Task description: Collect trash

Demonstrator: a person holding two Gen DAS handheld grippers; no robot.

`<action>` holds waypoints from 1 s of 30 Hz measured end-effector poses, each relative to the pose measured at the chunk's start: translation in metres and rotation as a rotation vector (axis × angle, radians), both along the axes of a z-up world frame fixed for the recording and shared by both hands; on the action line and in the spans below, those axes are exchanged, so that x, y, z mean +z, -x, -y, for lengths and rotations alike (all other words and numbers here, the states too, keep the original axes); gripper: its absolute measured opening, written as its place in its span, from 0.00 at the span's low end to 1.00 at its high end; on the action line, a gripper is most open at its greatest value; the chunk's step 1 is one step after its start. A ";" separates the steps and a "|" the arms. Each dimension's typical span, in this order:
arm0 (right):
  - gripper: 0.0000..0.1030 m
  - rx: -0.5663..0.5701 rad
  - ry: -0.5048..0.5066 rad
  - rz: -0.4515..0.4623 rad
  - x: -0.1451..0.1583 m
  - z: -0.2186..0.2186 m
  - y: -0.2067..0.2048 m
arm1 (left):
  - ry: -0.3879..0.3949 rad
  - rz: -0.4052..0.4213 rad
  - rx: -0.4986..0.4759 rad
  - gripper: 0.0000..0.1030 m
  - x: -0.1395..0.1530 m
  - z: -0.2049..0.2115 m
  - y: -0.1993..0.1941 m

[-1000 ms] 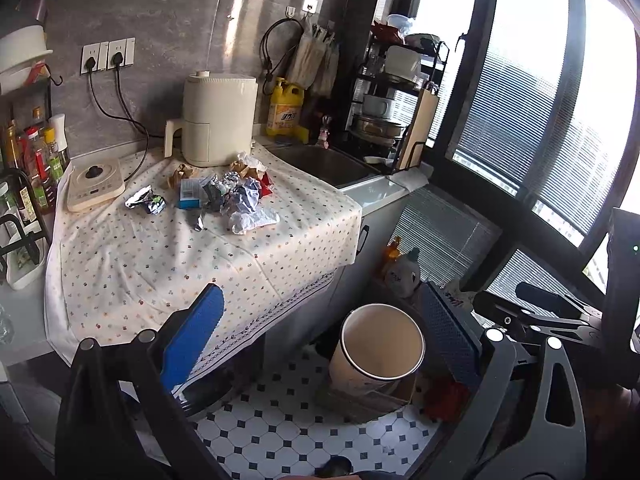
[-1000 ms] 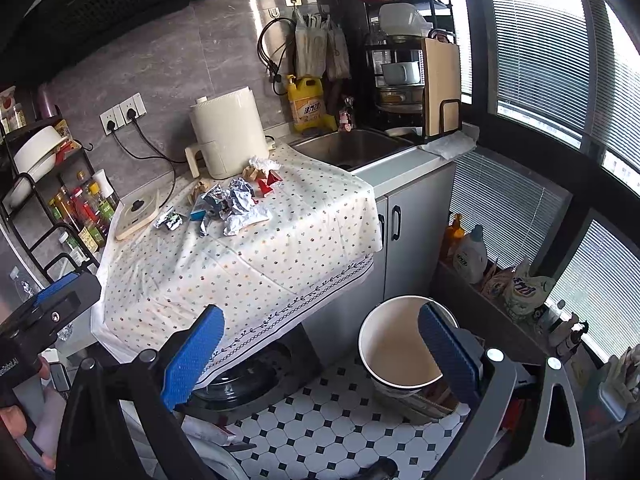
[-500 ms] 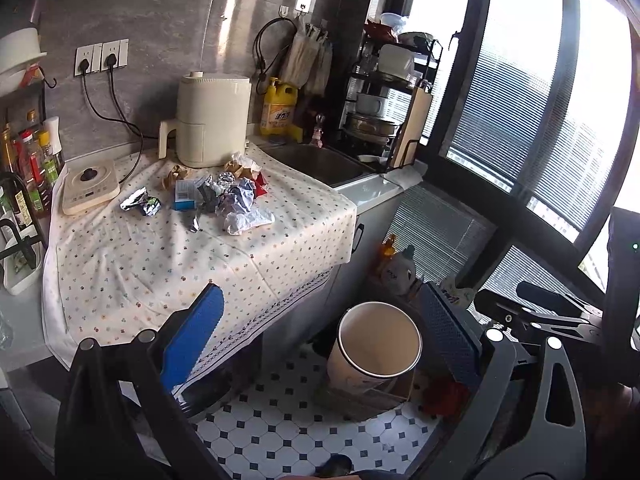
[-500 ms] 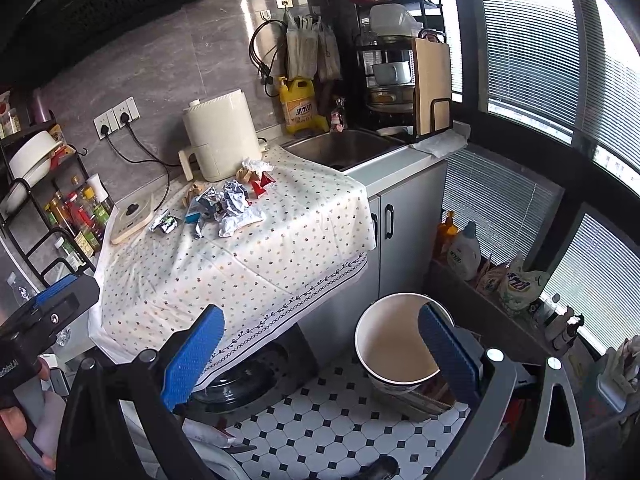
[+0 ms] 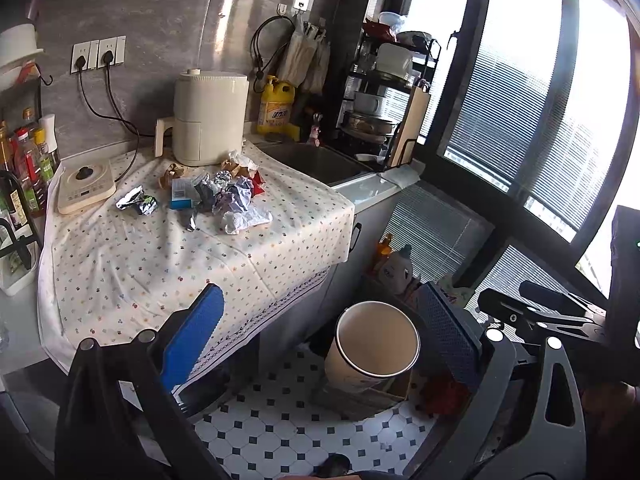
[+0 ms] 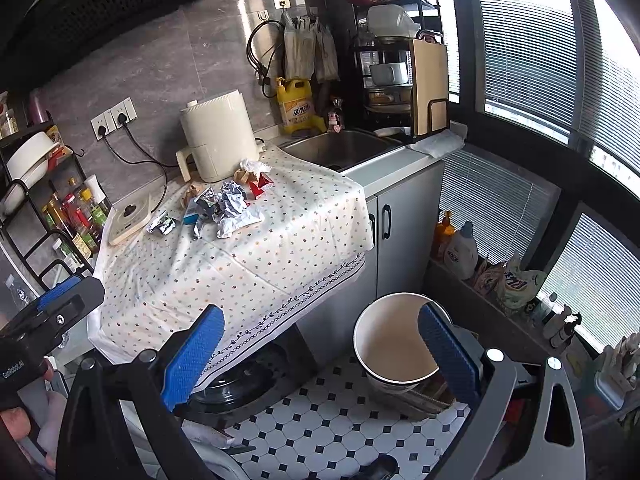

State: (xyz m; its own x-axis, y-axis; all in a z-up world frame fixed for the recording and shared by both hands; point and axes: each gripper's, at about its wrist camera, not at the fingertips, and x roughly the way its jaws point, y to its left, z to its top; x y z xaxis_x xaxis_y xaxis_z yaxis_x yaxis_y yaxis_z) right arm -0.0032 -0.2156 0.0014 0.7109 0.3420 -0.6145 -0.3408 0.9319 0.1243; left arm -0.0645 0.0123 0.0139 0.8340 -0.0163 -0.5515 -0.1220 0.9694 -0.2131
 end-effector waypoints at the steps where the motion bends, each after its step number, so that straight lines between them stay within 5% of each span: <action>1: 0.92 -0.002 0.001 -0.001 0.000 0.000 0.000 | 0.003 0.000 0.000 0.94 -0.001 -0.001 0.001; 23: 0.92 -0.042 0.020 -0.029 -0.010 -0.017 -0.002 | 0.034 -0.021 -0.062 0.94 -0.015 -0.026 -0.008; 30: 0.92 0.024 0.051 -0.011 -0.015 -0.061 -0.030 | 0.064 -0.033 0.017 0.94 -0.024 -0.053 -0.019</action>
